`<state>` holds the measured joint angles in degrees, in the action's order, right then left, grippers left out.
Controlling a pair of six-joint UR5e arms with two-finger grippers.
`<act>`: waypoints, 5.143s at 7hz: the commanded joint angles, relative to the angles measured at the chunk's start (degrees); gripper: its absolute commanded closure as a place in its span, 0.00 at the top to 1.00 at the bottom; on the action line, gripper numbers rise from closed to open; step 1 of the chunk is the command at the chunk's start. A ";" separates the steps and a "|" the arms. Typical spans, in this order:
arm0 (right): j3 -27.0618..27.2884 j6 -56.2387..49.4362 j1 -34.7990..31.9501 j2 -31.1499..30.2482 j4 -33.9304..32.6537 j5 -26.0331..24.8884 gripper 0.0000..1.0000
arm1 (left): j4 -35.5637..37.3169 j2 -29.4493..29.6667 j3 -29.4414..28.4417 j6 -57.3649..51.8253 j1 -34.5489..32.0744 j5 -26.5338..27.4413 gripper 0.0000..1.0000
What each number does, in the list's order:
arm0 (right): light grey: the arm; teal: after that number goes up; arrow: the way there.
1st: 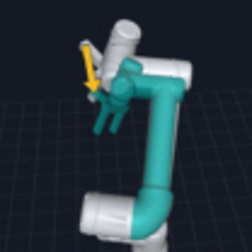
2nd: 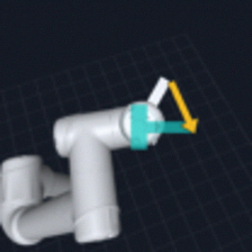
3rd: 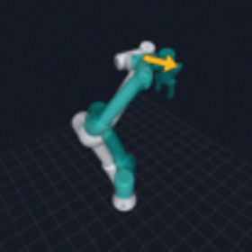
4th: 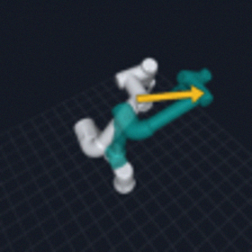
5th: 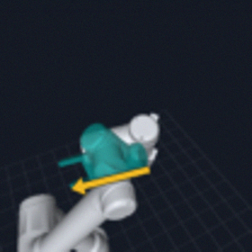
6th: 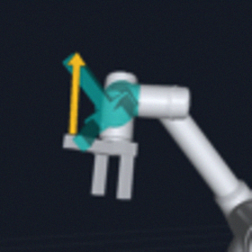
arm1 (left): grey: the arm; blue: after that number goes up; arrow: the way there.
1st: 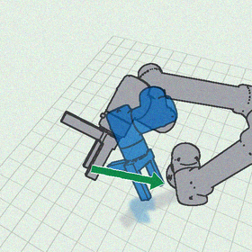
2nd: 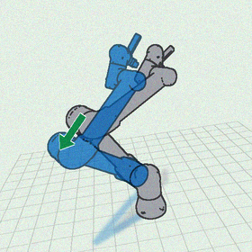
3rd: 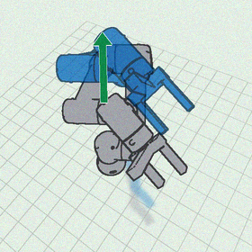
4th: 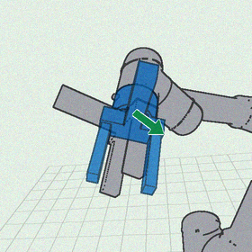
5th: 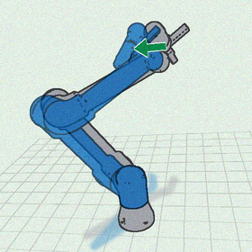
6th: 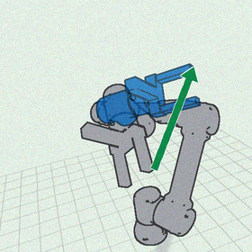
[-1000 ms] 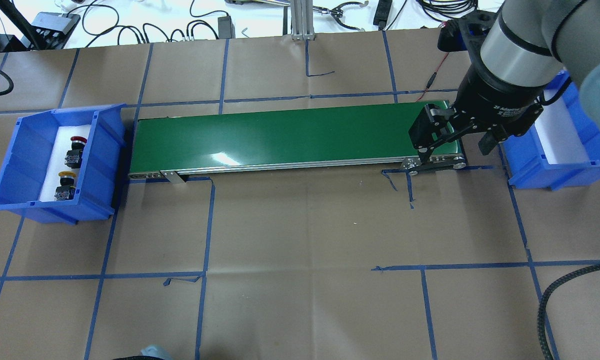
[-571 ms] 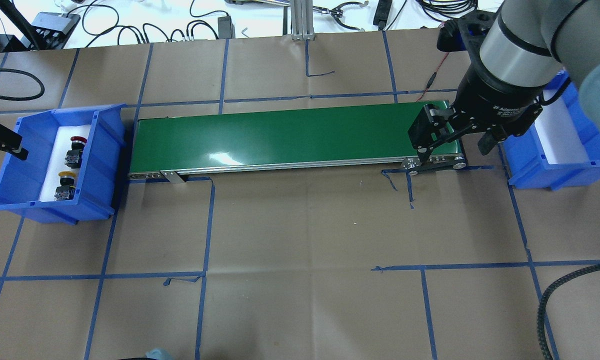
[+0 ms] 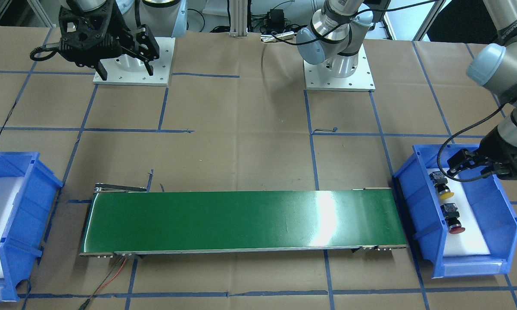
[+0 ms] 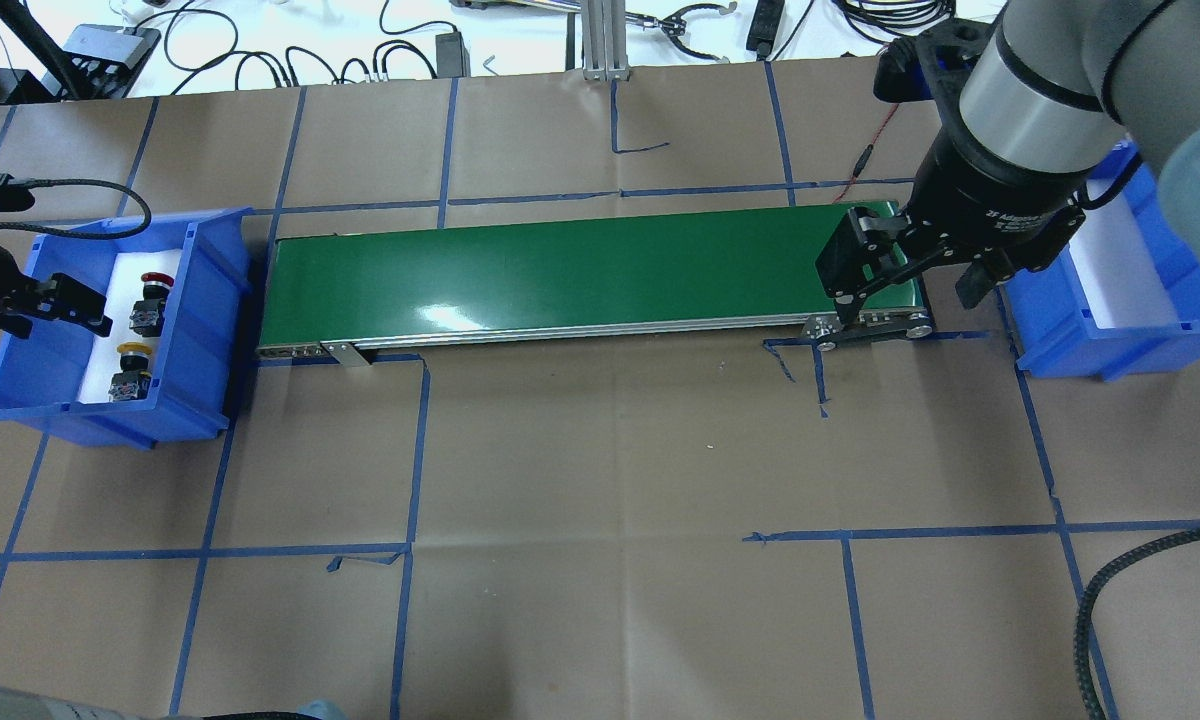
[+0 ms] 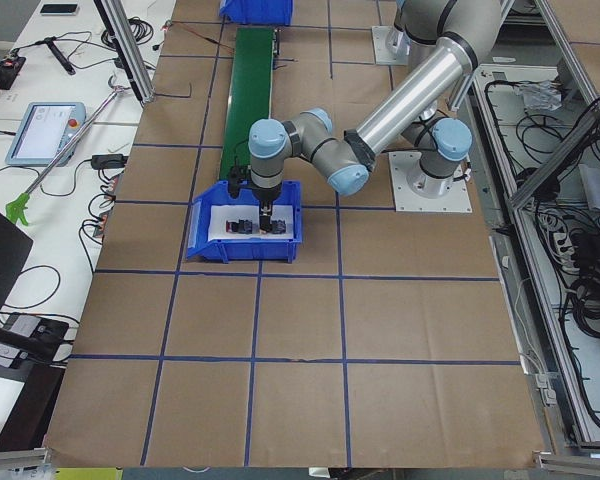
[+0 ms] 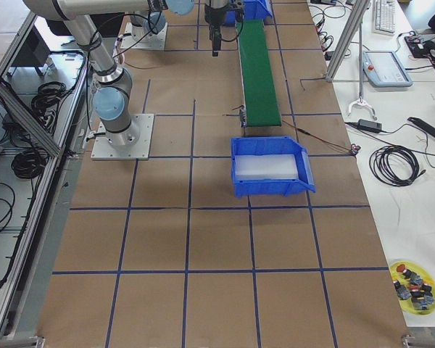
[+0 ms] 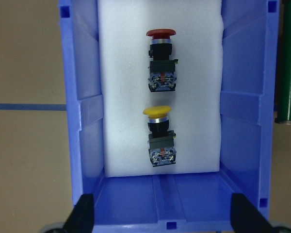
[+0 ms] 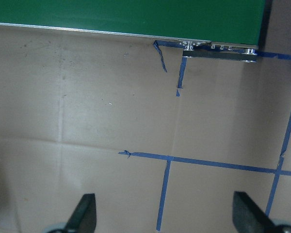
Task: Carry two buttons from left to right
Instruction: 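Lower the left gripper into the bin and grasp the yellow-capped button, then carry the yellow button with the left gripper onto the green belt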
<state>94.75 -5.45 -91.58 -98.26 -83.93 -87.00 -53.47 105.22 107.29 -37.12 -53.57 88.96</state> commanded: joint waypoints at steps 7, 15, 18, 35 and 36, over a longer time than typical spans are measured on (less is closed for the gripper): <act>0.00 0.00 0.00 -0.09 0.08 -0.01 1.00 | 7.59 5.61 3.63 0.82 -0.83 -0.19 0.58; 0.00 0.00 0.26 0.00 0.09 -0.09 1.00 | -13.17 -1.51 -10.38 0.47 -0.83 -0.98 0.08; 0.08 0.00 0.09 0.00 0.17 0.08 1.00 | -20.54 -0.72 -20.08 3.26 -7.38 -0.54 0.08; 0.08 0.00 0.00 0.00 0.09 0.17 1.00 | -3.22 8.35 -12.89 40.02 -32.39 1.13 1.00; 0.08 0.00 0.00 0.00 0.09 0.17 1.00 | -6.10 6.85 -14.98 39.93 -32.21 1.13 1.00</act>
<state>94.83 -5.45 -91.58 -98.26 -83.84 -86.84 -57.43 113.60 94.07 2.88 -86.05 90.17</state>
